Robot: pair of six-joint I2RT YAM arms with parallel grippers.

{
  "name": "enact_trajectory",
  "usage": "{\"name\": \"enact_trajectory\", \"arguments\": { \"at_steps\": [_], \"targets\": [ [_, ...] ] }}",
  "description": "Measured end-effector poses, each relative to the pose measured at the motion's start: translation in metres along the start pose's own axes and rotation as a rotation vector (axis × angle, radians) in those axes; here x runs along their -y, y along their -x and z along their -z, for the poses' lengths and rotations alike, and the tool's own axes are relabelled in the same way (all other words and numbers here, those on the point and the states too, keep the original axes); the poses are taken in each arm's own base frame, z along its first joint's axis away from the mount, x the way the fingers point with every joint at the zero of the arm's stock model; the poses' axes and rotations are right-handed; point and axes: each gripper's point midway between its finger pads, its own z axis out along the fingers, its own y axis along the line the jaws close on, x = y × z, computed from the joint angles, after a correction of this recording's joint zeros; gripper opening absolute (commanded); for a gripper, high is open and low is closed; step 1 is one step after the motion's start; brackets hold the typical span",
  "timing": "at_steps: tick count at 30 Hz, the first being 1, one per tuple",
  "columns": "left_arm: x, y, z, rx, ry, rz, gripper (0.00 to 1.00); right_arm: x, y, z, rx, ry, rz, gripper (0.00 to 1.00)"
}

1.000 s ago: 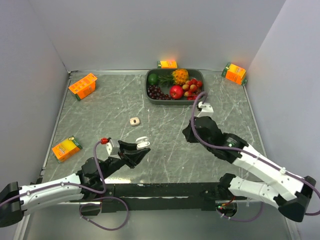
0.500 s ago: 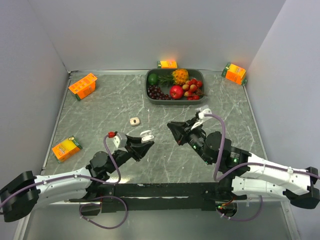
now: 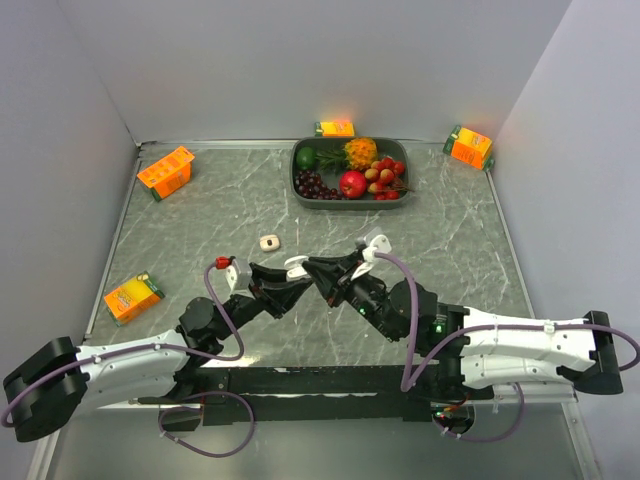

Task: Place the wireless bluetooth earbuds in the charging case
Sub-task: Place the earbud in the charging case.

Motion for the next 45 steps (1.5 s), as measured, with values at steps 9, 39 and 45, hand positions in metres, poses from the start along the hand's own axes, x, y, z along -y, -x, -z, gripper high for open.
{"name": "enact_trajectory", "arguments": {
  "at_steps": [9, 39, 45],
  "targets": [
    [0.008, 0.004, 0.001, 0.002, -0.039, 0.003, 0.01, -0.014, -0.012, -0.011, -0.006, 0.026, 0.021, 0.0],
    [0.015, 0.007, 0.003, 0.001, -0.07, 0.027, 0.01, -0.02, -0.028, -0.023, -0.033, 0.02, 0.038, 0.0],
    [0.016, 0.007, 0.003, 0.001, -0.071, 0.027, 0.01, -0.022, -0.029, -0.025, -0.036, 0.022, 0.037, 0.0]
  ]
}}
